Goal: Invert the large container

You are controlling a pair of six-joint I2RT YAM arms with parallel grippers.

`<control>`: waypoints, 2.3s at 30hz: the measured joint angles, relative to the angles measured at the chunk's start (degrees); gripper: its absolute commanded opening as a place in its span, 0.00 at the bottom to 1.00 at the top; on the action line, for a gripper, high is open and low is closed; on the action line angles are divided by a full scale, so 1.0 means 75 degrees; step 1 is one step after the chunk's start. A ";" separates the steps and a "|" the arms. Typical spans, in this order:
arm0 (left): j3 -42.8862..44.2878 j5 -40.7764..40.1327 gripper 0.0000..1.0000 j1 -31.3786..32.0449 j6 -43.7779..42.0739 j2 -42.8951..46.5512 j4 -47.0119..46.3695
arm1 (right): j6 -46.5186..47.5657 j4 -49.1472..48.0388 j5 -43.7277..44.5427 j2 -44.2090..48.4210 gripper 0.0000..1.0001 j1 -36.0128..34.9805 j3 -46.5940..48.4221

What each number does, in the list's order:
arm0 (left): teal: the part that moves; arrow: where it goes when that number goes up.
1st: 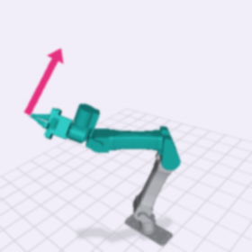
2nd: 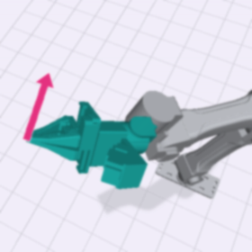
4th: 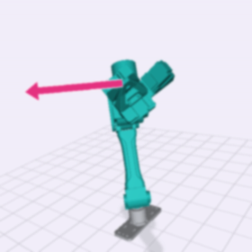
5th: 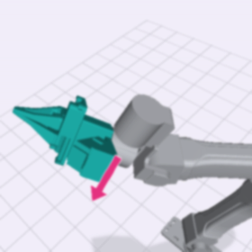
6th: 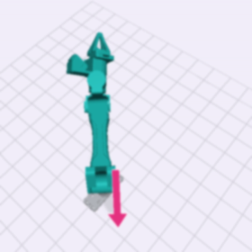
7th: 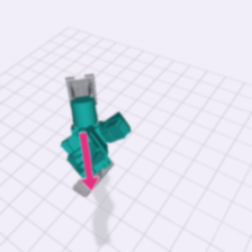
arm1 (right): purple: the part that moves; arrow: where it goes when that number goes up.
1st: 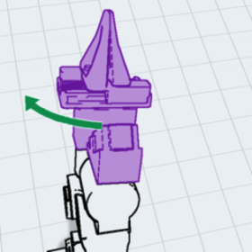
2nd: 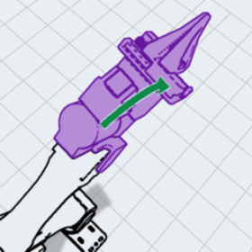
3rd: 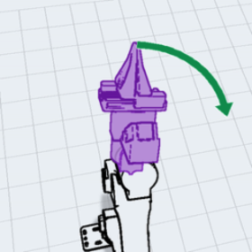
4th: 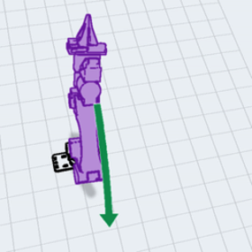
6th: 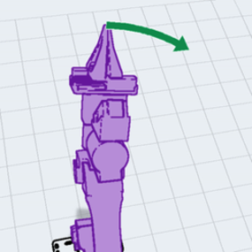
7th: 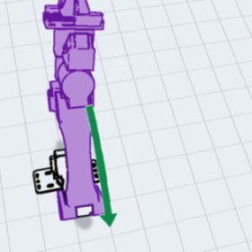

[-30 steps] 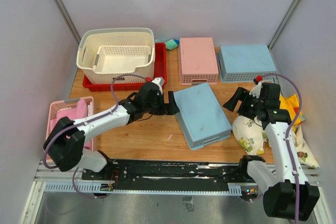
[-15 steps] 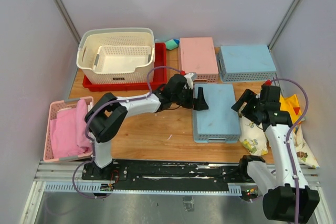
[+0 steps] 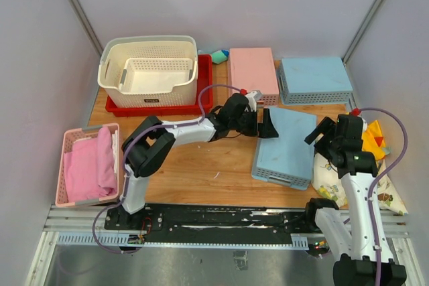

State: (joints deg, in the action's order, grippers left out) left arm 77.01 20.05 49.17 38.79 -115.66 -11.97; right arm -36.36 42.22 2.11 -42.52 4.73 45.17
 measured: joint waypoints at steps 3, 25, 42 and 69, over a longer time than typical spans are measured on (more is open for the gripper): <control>-0.0373 -0.0213 0.99 0.0032 -0.0029 0.0458 0.0178 | 0.0073 0.0032 0.0006 -0.0055 0.80 0.0000 0.0006; 0.1693 0.1343 0.99 0.0026 -0.0595 -0.1023 0.0982 | 0.0490 -0.0134 -0.0536 -0.1376 0.79 0.0000 -0.0385; 0.3876 0.0717 0.99 0.0003 -0.1478 -0.1437 0.2451 | 0.0318 -0.0026 -0.0242 0.0038 0.78 0.0000 0.0300; -0.0347 -0.2352 0.99 -0.1996 -0.2011 0.5505 0.4450 | 0.0970 -0.1888 0.0262 -0.3940 0.77 -0.4966 0.0300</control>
State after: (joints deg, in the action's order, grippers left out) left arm 74.41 2.42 34.20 23.70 -74.37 21.41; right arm -29.08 28.05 4.08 -72.07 -32.51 47.42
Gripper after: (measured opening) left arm 0.992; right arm 0.775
